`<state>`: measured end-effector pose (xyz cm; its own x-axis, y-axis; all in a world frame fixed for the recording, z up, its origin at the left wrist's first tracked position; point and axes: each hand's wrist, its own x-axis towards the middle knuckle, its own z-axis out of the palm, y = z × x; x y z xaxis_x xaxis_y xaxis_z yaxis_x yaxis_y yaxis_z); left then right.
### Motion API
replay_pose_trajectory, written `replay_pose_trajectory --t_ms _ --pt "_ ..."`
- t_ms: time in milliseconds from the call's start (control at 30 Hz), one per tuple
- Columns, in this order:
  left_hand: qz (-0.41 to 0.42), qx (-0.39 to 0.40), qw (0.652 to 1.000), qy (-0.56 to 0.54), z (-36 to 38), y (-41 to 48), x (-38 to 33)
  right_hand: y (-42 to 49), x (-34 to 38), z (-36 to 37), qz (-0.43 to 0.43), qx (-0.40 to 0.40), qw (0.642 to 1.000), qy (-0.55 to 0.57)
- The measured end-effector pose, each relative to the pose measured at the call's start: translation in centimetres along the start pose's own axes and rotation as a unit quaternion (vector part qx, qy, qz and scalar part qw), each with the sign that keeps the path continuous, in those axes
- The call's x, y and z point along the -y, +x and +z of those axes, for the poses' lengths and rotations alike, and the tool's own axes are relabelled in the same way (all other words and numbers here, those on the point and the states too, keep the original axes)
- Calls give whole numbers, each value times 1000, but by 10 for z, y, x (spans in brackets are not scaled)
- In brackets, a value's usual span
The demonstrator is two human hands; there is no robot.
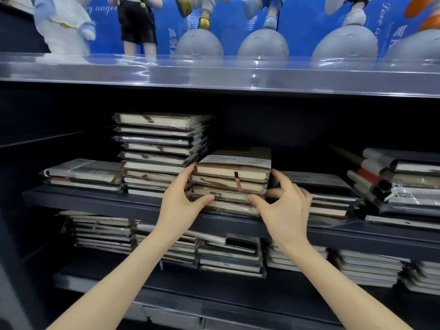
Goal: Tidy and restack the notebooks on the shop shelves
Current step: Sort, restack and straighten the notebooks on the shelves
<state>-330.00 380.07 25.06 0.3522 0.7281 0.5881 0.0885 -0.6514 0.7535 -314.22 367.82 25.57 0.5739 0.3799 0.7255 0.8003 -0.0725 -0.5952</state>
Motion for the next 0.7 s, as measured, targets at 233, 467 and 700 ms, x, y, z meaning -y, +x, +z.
replay_pose_trajectory --t_ms 233,467,700 --pt "19 15 999 33 -2 1 -1 -2 0 -1 -51 -3 998 -25" --pt "16 26 999 20 0 -2 -5 4 2 -11 -128 -32 981 -141" --pt "4 6 1000 -13 5 -7 -6 36 -3 -25 -115 143 981 -62"
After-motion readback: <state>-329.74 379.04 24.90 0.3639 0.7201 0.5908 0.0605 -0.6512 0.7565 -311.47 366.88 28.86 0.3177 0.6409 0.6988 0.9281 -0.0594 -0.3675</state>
